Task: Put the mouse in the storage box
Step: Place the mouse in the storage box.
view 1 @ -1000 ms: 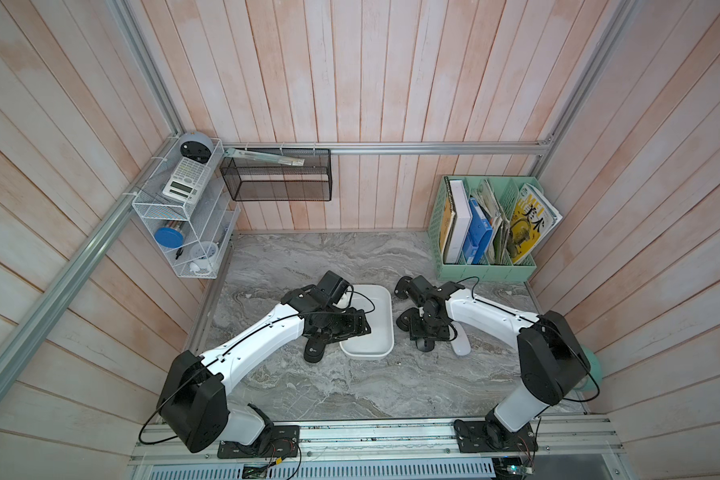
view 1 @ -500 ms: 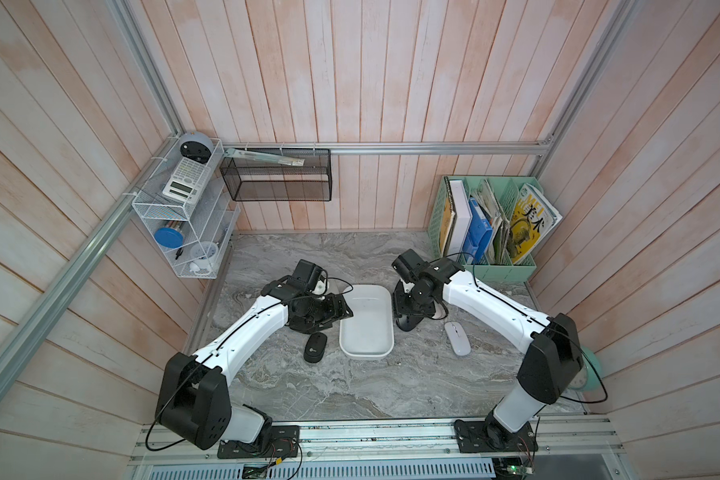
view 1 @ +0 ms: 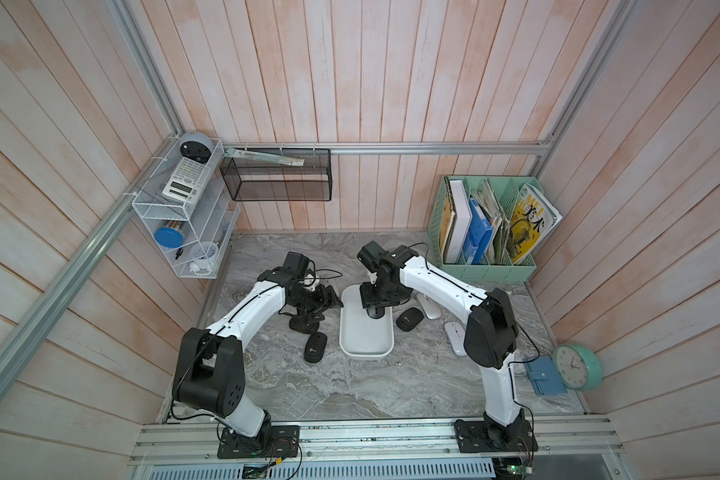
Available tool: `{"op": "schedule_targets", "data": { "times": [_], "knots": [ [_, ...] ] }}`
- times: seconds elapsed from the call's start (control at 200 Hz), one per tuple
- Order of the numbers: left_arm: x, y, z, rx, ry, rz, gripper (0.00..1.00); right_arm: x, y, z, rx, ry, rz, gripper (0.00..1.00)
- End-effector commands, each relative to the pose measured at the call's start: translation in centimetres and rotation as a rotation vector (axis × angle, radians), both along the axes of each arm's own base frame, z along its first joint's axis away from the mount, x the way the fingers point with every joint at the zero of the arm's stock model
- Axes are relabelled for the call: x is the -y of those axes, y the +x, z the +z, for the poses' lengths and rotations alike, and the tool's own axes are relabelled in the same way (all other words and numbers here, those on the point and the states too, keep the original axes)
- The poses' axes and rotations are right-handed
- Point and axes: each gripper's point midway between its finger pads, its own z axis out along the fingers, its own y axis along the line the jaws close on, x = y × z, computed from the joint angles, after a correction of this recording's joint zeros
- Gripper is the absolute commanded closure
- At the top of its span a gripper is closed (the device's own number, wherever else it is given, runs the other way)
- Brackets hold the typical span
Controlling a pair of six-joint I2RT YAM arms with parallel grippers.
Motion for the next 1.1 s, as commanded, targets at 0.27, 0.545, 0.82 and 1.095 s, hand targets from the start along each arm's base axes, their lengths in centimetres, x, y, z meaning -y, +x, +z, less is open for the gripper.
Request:
{"op": "schedule_targets", "data": {
  "times": [0.27, 0.545, 0.82, 1.095],
  "knots": [
    [-0.7, 0.6, -0.7, 0.025, -0.007, 0.056, 0.21, -2.5, 0.9, -2.5, -0.075, -0.001, 0.024, 0.42],
    [-0.7, 0.3, -1.8, 0.031, -0.030, 0.098, 0.21, -3.6, 0.9, -4.4, -0.121, 0.019, 0.005, 0.42],
    [-0.6, 0.1, -2.4, 0.017, -0.034, 0.096, 0.21, -4.5, 1.6, -5.8, -0.128, 0.027, -0.007, 0.42],
    [-0.6, -0.2, -2.5, 0.013, -0.042, 0.092, 0.21, -5.0, 2.1, -7.0, -0.135, 0.038, -0.035, 0.42]
  ]
}}
